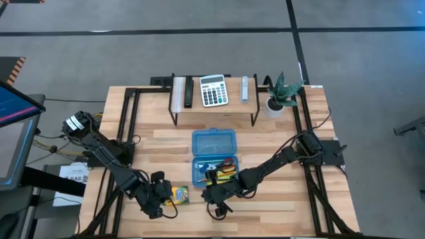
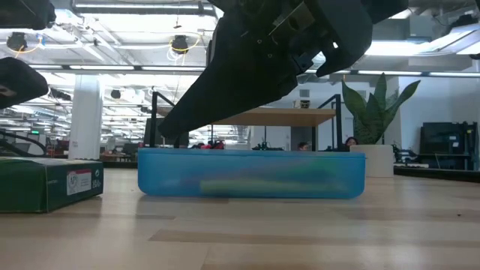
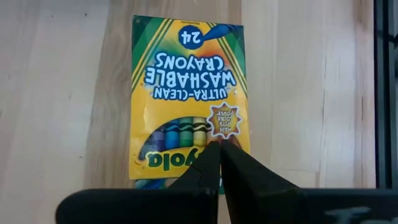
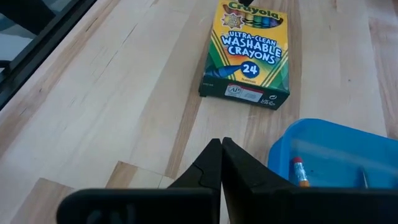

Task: Pack school essentials
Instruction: Put the crayon pack into the blue supply box

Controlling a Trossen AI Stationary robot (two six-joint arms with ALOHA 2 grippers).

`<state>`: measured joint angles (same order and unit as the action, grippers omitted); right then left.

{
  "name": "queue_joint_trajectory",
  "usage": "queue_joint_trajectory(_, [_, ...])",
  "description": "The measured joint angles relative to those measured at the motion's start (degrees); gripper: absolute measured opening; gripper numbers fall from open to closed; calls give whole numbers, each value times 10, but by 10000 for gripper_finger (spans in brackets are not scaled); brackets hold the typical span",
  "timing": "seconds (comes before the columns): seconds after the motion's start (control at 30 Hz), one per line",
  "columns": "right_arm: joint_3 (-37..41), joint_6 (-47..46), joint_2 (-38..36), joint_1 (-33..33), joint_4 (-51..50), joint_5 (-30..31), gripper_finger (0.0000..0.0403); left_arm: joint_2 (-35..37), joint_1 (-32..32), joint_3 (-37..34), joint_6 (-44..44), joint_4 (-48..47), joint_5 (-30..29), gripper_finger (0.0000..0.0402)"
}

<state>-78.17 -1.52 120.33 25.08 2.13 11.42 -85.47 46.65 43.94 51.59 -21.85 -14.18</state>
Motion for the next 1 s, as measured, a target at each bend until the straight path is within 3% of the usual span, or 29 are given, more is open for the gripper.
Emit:
queue_joint_trajectory(0.27, [0, -1, 0, 0, 0, 0, 27, 0, 0, 3, -4, -3, -1, 2])
queue_joint_trajectory(0.43, [0, -1, 0, 0, 0, 0, 27, 0, -3, 19, -31, -15, -17, 32])
queue_joint_trajectory(0.67, [0, -1, 0, 0, 0, 0, 27, 0, -16, 32, -49, -15, -32, 117])
queue_joint_trajectory(1.0, [0, 4, 0, 4, 0, 0, 33, 0, -42, 32, -60, -11, -33, 281])
